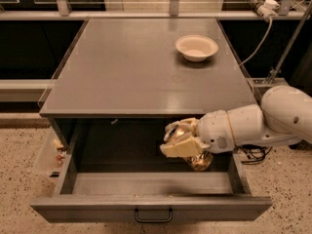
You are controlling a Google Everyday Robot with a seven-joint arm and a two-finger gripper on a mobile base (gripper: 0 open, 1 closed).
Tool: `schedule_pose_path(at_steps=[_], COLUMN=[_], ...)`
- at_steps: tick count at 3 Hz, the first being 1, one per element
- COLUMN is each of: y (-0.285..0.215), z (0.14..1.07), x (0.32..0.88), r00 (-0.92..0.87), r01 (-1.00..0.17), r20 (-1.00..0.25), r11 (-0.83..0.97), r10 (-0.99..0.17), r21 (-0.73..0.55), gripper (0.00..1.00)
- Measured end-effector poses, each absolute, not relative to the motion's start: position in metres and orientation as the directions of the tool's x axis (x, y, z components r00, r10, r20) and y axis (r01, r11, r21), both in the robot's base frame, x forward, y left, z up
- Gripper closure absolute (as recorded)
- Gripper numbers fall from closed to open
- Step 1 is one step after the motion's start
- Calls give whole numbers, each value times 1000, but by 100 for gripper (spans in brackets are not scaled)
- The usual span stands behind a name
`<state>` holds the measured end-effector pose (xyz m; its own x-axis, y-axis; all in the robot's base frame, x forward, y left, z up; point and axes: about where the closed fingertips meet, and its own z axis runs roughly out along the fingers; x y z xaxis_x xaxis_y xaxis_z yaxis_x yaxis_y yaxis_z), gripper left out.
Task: Place orange can into top drawer
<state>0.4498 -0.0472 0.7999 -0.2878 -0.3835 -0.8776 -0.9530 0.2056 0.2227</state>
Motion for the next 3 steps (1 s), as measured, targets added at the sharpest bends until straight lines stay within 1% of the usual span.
schedule_pose_path(at_steps=[1,3], y=[-44,-48], z=[761,703], x=[449,461], r00=[-348,-418], r01=[-930,-891], r20=[-869,-853], r11=[244,322], r10=[-352,-312], r21=[274,319], gripper=[100,100])
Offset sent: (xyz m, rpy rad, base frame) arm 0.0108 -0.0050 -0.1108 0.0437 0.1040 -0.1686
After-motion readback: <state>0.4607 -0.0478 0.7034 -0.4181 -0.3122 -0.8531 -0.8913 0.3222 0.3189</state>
